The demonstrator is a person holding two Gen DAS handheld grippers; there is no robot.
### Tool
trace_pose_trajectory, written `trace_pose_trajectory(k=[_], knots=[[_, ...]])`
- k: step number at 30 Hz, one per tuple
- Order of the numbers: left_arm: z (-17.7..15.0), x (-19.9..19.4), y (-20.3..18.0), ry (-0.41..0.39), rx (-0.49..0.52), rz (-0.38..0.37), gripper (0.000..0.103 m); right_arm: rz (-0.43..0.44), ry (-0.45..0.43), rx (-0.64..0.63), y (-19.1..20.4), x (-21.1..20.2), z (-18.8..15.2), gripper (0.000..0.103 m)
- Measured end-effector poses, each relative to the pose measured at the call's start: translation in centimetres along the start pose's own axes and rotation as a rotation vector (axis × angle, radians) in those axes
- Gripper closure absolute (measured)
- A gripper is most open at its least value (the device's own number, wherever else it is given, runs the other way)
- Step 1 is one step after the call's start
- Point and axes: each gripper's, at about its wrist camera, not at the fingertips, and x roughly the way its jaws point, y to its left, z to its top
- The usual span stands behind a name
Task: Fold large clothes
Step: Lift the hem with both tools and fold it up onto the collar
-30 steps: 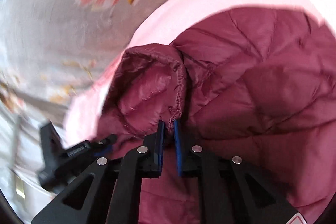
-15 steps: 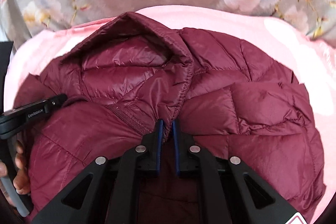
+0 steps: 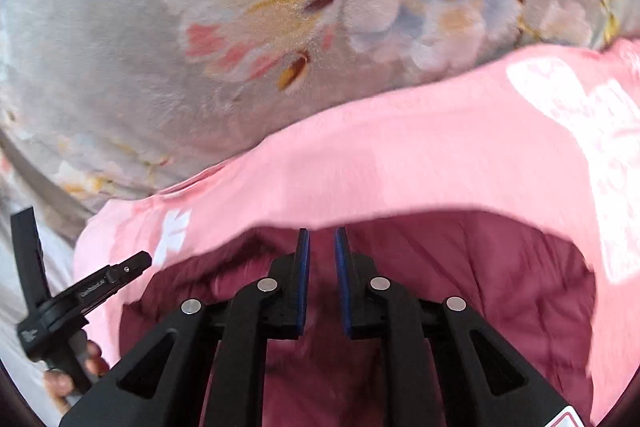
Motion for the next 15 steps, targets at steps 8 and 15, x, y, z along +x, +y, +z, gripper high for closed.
trace_pose_trajectory(k=[8,15], knots=[[-3.7,5.2,0.8,0.110,0.094,0.085,0.070,-0.143,0.134,-0.266,0.7,3.2,-4.5,0.090],[-5.9,5.6,1.6,0.021,0.141,0.085,0.067,-0.199,0.081,-0.357,0.2,4.0,-6.2,0.099]])
